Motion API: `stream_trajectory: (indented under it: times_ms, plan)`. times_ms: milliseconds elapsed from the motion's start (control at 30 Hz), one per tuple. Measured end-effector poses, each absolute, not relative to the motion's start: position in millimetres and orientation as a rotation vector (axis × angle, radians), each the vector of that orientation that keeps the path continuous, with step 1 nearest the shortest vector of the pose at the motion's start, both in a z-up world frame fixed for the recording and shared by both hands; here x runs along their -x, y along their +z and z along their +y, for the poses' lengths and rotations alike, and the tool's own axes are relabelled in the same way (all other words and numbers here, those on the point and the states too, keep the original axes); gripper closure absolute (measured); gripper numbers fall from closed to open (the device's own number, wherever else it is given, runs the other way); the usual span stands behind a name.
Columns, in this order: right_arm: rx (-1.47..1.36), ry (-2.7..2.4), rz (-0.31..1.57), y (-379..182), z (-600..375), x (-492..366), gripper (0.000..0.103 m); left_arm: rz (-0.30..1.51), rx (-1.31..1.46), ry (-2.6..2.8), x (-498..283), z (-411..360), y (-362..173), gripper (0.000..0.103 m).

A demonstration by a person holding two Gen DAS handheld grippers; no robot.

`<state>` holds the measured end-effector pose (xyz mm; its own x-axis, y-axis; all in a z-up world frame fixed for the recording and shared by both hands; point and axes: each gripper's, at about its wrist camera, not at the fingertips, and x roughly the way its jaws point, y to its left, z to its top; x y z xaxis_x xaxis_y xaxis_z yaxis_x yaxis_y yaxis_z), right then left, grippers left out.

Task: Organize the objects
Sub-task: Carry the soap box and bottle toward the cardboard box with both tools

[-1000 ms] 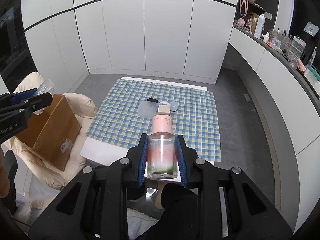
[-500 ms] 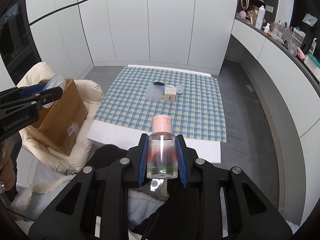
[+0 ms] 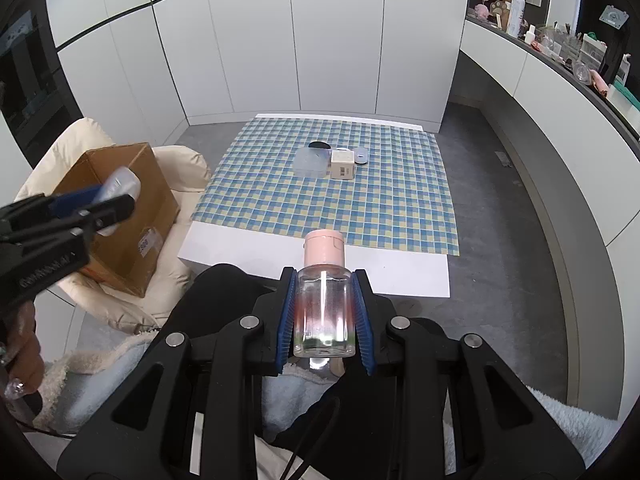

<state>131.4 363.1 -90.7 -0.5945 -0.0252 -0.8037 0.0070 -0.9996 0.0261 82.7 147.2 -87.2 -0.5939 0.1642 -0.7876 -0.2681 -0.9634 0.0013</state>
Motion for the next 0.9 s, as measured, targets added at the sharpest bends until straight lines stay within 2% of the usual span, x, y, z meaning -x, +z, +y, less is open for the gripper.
stream_trajectory:
  times_ms: [900]
  plan:
    - [-1.448, -2.766, -0.050, -101.8, 364.3, -152.9, 0.074, 0.224, 1.250, 2.586, -96.8, 151.0, -93.4, 0.061]
